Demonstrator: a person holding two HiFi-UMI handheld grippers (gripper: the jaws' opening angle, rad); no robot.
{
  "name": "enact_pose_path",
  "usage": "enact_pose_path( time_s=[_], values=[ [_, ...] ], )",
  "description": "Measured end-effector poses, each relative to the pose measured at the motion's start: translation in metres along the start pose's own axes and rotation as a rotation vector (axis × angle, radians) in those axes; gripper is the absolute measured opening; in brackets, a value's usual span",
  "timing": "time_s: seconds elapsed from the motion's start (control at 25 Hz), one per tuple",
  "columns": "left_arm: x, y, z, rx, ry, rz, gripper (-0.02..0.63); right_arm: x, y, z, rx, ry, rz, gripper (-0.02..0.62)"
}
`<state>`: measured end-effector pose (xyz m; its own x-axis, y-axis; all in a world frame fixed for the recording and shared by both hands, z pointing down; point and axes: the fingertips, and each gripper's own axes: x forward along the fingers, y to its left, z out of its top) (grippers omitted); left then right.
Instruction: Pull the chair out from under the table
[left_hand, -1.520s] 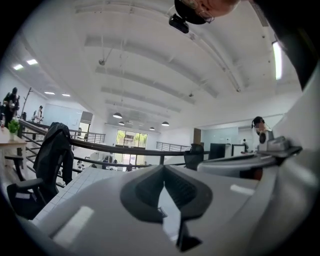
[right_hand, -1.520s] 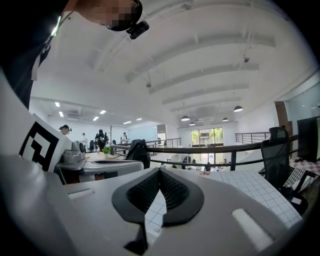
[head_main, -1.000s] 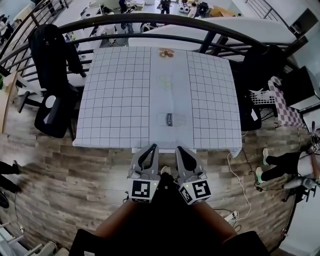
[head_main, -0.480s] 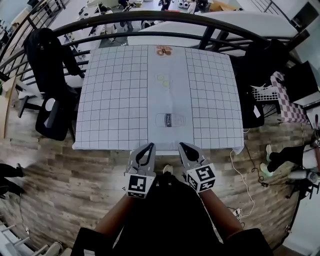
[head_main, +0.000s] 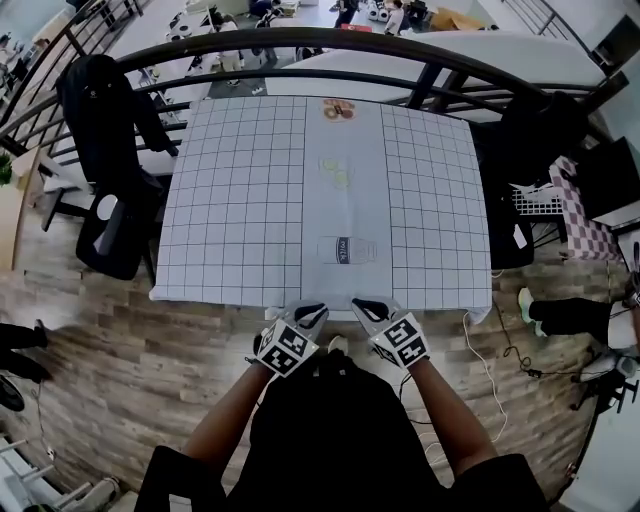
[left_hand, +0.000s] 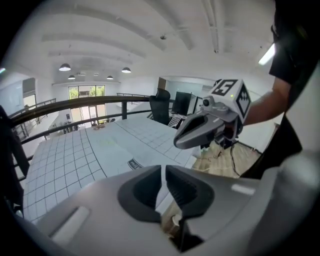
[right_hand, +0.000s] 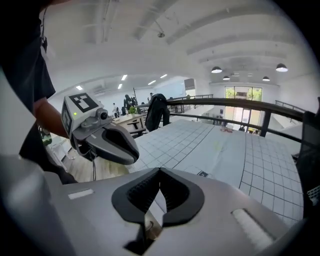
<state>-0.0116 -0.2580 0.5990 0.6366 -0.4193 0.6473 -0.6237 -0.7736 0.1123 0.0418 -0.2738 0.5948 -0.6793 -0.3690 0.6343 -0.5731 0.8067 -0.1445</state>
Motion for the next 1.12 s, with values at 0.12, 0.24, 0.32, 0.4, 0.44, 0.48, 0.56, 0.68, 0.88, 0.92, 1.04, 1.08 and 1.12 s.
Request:
enact_pose_path(
  time_s=[0.12, 0.24, 0.32, 0.4, 0.44, 0.48, 0.56, 0.68, 0.88, 0.92, 1.04, 1.08, 1.12],
  values=[
    [0.011, 0.002, -0.015, 0.033, 0.086, -0.048, 0.039, 0.018, 0.003, -0.019, -0.061, 0.099, 0.108, 0.029],
    [0.025, -0.008, -0.034, 0.096, 0.183, -0.162, 0.085, 0.033, 0.002, -0.043, -0.183, 0.213, 0.16, 0.091],
    [0.034, -0.014, -0.049, 0.158, 0.233, -0.207, 0.095, 0.041, 0.005, -0.057, -0.267, 0.282, 0.179, 0.106],
    [0.043, -0.014, -0.068, 0.206, 0.297, -0.225, 0.111, 0.049, 0.014, -0.075, -0.333, 0.351, 0.224, 0.118],
    [0.048, -0.012, -0.077, 0.233, 0.333, -0.23, 0.132, 0.053, 0.019, -0.086, -0.367, 0.39, 0.249, 0.123],
    [0.052, -0.011, -0.086, 0.272, 0.369, -0.232, 0.143, 0.055, 0.022, -0.098, -0.401, 0.427, 0.267, 0.124],
    [0.058, -0.008, -0.101, 0.377, 0.434, -0.237, 0.149, 0.058, 0.023, -0.117, -0.452, 0.482, 0.281, 0.126],
    [0.062, -0.005, -0.117, 0.46, 0.513, -0.271, 0.152, 0.065, 0.022, -0.13, -0.462, 0.512, 0.277, 0.127],
    [0.069, -0.007, -0.141, 0.52, 0.605, -0.31, 0.152, 0.076, 0.016, -0.145, -0.516, 0.545, 0.25, 0.124],
    [0.069, -0.007, -0.147, 0.551, 0.625, -0.314, 0.152, 0.079, 0.015, -0.148, -0.529, 0.554, 0.246, 0.124],
    [0.074, -0.007, -0.154, 0.576, 0.644, -0.317, 0.153, 0.085, 0.018, -0.152, -0.571, 0.589, 0.258, 0.124],
    [0.076, -0.007, -0.154, 0.573, 0.644, -0.32, 0.153, 0.087, 0.018, -0.153, -0.588, 0.6, 0.262, 0.124],
    [0.078, -0.008, -0.154, 0.575, 0.647, -0.323, 0.153, 0.089, 0.017, -0.153, -0.607, 0.608, 0.261, 0.12]
  ],
)
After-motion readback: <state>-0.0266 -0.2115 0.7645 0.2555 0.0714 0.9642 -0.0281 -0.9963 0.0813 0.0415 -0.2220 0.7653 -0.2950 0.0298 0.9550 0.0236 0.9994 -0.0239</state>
